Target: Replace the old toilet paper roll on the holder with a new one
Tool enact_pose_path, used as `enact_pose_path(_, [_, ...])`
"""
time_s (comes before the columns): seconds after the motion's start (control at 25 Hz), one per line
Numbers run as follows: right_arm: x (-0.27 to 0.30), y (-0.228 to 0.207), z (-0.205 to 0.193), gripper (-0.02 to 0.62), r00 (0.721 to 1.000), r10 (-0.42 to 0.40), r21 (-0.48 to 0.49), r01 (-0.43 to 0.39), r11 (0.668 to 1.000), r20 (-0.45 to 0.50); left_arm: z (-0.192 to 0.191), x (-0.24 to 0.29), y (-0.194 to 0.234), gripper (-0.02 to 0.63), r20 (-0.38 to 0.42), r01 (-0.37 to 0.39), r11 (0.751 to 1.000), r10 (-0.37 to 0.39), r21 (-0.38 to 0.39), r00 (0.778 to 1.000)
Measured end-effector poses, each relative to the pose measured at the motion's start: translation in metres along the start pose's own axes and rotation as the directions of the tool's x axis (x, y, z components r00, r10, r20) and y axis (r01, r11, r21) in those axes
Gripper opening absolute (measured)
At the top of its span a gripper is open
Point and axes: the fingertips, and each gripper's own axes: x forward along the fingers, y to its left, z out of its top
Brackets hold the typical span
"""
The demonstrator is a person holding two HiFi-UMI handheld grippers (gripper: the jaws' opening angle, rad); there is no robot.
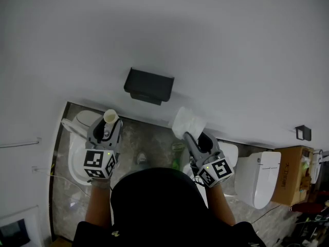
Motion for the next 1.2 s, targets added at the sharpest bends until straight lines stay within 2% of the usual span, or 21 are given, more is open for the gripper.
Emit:
enact_pose_path(0.32, [0.043, 0.046, -0.004, 0.146, 0.998, 0.049, -0.053, -0.050, 0.997, -0.028, -0.039, -0.030, 0.035, 0.187, -0.027, -0.001, 0.999, 0.000, -0.052, 1.000])
enact_pose_path(0.48, [0.061, 0.047, 0.014, 0.146, 0.997, 0.067, -0.142, -0.072, 0.987, -0.041, -0.046, -0.030, 0.038, 0.187, -0.037, 0.009, 0.998, -0.011, -0.066, 0.999])
enact_pose_path(0.64, [0.086, 0.044, 0.038, 0.146, 0.992, 0.082, -0.246, -0.103, 0.964, -0.094, -0.050, -0.029, 0.041, 0.187, -0.038, 0.020, 0.997, -0.022, -0.069, 0.999])
enact_pose_path(0.84, [0.121, 0.048, 0.060, 0.147, 0.966, 0.129, -0.383, -0.210, 0.899, -0.226, -0.053, -0.028, 0.048, 0.187, -0.031, 0.019, 0.996, -0.022, -0.088, 0.999])
enact_pose_path(1.04, [0.150, 0.051, 0.084, 0.146, 0.953, 0.112, -0.495, -0.244, 0.834, -0.281, -0.058, -0.028, 0.056, 0.187, -0.027, 0.018, 0.994, -0.021, -0.103, 0.999])
enact_pose_path(1.2, [0.175, 0.066, 0.089, 0.146, 0.915, 0.126, -0.553, -0.337, 0.762, -0.384, -0.063, -0.026, 0.064, 0.187, -0.024, 0.017, 0.993, -0.020, -0.117, 1.000])
